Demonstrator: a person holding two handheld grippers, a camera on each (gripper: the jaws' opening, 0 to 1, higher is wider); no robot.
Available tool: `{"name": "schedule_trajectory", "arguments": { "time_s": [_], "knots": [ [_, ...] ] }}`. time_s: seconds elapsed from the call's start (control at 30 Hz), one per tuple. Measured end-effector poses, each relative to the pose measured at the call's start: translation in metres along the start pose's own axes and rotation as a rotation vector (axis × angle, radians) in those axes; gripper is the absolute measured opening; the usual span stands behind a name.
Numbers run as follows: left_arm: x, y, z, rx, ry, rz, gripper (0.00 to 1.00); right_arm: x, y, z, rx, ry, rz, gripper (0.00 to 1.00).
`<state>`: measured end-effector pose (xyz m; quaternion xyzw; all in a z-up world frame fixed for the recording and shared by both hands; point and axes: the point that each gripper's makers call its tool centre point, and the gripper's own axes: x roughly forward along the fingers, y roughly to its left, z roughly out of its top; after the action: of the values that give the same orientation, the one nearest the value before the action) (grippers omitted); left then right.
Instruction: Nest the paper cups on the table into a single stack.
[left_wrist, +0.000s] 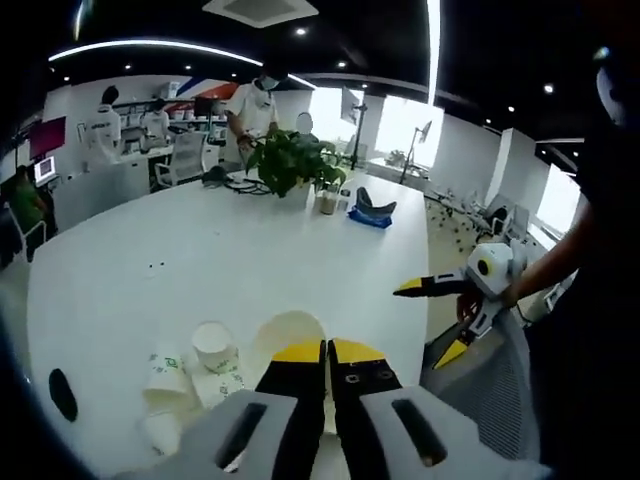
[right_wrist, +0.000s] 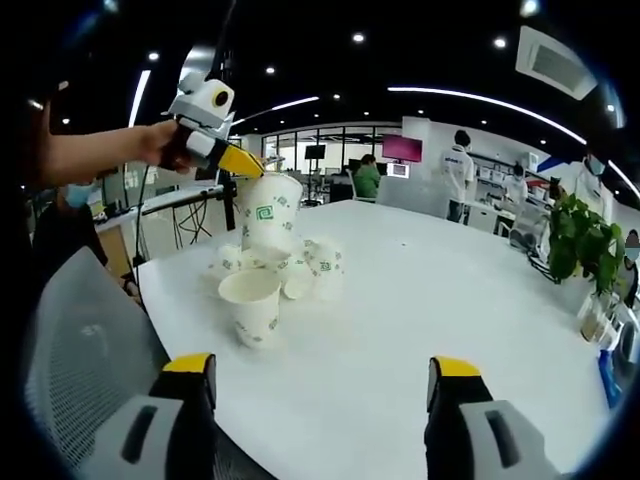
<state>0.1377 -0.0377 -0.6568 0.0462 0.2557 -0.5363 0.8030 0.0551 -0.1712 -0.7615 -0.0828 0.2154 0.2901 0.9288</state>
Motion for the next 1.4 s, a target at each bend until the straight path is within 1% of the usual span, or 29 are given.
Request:
{"name": "schedule_trajectory", "arguments": {
  "time_s": [0.2, 0.3, 0.4, 0.5, 0.73, 0.87, 1.03, 1.2, 1.4],
  "knots": [
    [0.002, -0.008, -0.013, -0.004, 0.024, -0.009, 0.0, 0.0, 0.0, 0.0, 0.0, 0.0, -0.001, 0.87],
    [0.004, -0.01, -0.019, 0.009, 0.043, -0.007, 0.0, 0.0, 0.0, 0.0, 0.0, 0.001, -0.002, 0.87],
    [0.006, -0.012, -0.021, 0.024, 0.052, -0.007, 0.0, 0.0, 0.0, 0.0, 0.0, 0.001, -0.002, 0.87],
    [0.009, -0.016, -0.024, 0.055, 0.064, -0.013, 0.0, 0.0, 0.0, 0.0, 0.001, 0.002, -0.002, 0.86],
    [0.02, -0.024, -0.039, 0.129, 0.12, -0.023, 0.0, 0.0, 0.0, -0.001, 0.0, 0.007, -0.005, 0.86],
    [0.024, -0.023, -0.046, 0.17, 0.149, -0.017, 0.0, 0.0, 0.0, -0.001, 0.001, 0.006, -0.008, 0.86],
    [0.025, -0.019, -0.052, 0.19, 0.162, -0.013, 0.0, 0.0, 0.0, 0.0, 0.001, 0.007, -0.008, 0.85],
    [0.031, -0.022, -0.066, 0.223, 0.204, -0.017, 0.0, 0.0, 0.0, 0.0, 0.003, 0.007, -0.01, 0.85],
    [0.039, -0.027, -0.078, 0.218, 0.22, -0.037, 0.0, 0.0, 0.0, 0.0, 0.003, 0.009, -0.009, 0.85]
  ]
}}
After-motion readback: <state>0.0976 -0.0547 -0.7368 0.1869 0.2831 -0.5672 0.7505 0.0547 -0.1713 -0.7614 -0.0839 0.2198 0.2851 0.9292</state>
